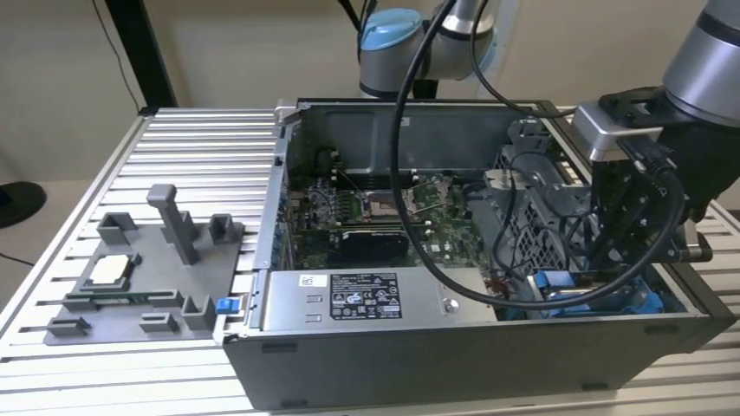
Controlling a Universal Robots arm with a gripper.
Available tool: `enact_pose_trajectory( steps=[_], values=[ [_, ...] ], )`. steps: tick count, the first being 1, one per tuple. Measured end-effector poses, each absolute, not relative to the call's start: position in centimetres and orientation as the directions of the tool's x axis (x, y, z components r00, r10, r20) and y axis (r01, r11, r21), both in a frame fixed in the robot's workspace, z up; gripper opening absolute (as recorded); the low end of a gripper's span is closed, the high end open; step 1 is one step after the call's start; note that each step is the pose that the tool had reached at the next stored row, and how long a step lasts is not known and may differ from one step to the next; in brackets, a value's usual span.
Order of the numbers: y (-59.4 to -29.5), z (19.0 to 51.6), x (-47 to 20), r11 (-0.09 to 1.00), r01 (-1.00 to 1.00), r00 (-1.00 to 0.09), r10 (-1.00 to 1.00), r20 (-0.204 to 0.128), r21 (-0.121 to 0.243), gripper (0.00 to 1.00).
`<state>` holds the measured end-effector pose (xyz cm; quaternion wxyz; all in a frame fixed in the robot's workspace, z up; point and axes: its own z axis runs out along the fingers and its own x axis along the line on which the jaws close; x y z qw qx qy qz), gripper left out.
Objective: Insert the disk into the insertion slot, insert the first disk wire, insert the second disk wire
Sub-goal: 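Insert the second disk wire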
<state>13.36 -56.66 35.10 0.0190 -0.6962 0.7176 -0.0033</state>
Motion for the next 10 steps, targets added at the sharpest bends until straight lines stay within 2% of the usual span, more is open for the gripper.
enact_pose_trajectory(
  steps=[10],
  values=[
    [-56.63, 34.67, 13.37, 0.031, -0.999, -0.030, -0.999, -0.022, -0.032, 0.00]
  ],
)
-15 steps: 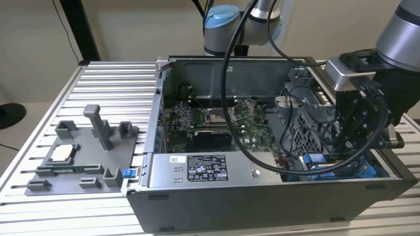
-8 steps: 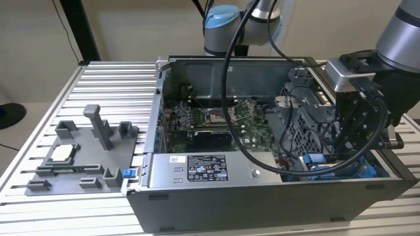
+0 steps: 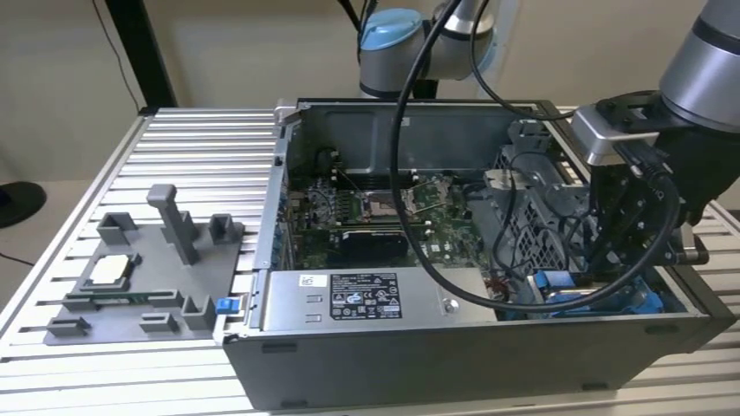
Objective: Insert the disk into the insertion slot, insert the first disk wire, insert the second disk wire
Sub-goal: 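Insert the second disk wire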
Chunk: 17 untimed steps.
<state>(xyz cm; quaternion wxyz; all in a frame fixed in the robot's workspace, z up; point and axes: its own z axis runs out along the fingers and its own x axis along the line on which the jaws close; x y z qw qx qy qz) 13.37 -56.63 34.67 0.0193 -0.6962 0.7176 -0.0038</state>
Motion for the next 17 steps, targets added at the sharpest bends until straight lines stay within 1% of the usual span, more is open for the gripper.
enact_pose_trajectory(
  steps=[17],
  values=[
    [-56.63, 34.09, 13.37, 0.031, -0.999, -0.030, -0.999, -0.022, -0.035, 0.00]
  ],
)
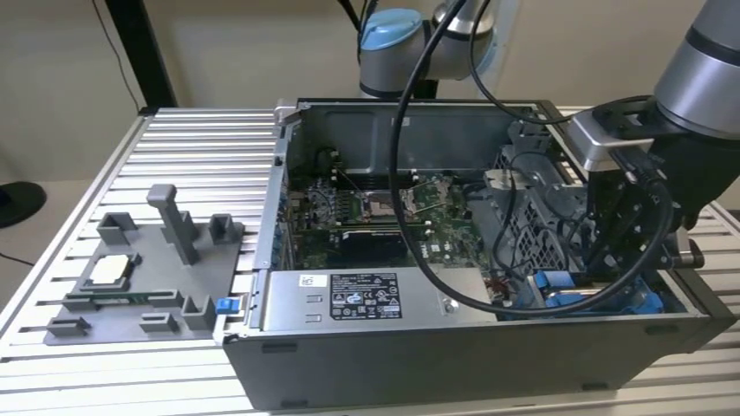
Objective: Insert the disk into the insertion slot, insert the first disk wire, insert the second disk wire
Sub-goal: 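Insert the second disk wire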
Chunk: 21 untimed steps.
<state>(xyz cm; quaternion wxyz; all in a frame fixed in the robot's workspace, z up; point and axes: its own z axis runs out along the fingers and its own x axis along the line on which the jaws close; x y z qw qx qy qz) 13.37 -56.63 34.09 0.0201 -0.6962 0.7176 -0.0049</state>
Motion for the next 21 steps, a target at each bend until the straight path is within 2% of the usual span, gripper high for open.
enact_pose_trajectory(
  steps=[21],
  values=[
    [-56.43, 34.14, 13.37, 0.031, -0.999, -0.030, -0.999, -0.022, -0.036, 0.00]
  ],
)
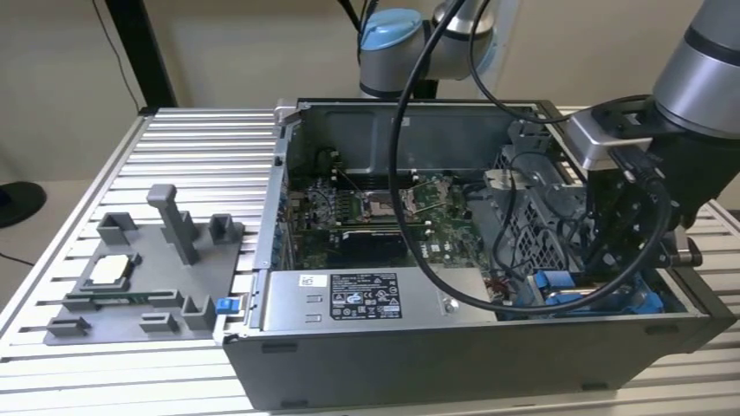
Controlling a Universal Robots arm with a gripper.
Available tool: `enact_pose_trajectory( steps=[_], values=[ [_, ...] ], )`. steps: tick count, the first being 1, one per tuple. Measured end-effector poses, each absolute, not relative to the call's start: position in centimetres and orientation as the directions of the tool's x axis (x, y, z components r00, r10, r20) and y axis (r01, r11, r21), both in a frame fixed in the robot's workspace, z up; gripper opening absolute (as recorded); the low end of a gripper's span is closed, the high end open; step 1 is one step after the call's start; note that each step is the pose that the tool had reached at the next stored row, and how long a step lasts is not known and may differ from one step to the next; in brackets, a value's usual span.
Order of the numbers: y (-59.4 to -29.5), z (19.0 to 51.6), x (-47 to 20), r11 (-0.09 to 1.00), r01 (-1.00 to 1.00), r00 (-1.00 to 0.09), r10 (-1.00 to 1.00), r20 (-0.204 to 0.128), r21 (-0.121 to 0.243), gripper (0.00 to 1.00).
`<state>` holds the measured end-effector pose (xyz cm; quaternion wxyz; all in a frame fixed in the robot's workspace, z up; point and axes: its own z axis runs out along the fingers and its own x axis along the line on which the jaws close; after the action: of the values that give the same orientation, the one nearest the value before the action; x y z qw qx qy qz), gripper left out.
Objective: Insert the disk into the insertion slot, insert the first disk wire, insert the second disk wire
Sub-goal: 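Insert the second disk wire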
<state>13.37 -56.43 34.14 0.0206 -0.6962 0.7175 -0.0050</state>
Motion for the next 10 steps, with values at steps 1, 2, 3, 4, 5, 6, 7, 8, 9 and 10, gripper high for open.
enact_pose_trajectory(
  steps=[1, 2, 3, 4, 5, 6, 7, 8, 9, 10],
  values=[
    [-56.42, 34.07, 13.37, 0.031, -0.999, -0.030, -0.999, -0.023, -0.036, 0.00],
    [-56.43, 34.00, 13.37, 0.031, -0.999, -0.030, -0.999, -0.023, -0.036, 0.00],
    [-56.43, 33.96, 13.37, 0.031, -0.999, -0.030, -0.999, -0.022, -0.036, 0.00],
    [-56.43, 33.89, 13.37, 0.030, -0.999, -0.030, -0.999, -0.022, -0.036, 0.00],
    [-56.43, 33.82, 13.37, 0.031, -0.999, -0.030, -0.999, -0.021, -0.036, 0.00],
    [-56.43, 33.70, 13.37, 0.031, -0.999, -0.030, -0.999, -0.021, -0.036, 0.00],
    [-56.43, 33.59, 13.37, 0.031, -0.999, -0.030, -0.999, -0.021, -0.036, 0.00],
    [-56.43, 33.47, 13.37, 0.031, -0.999, -0.030, -0.999, -0.022, -0.036, 0.00],
    [-56.43, 33.41, 13.37, 0.031, -0.999, -0.030, -0.999, -0.022, -0.036, 0.00],
    [-56.43, 33.41, 13.37, 0.031, -0.999, -0.030, -0.999, -0.022, -0.036, 0.00]
  ],
)
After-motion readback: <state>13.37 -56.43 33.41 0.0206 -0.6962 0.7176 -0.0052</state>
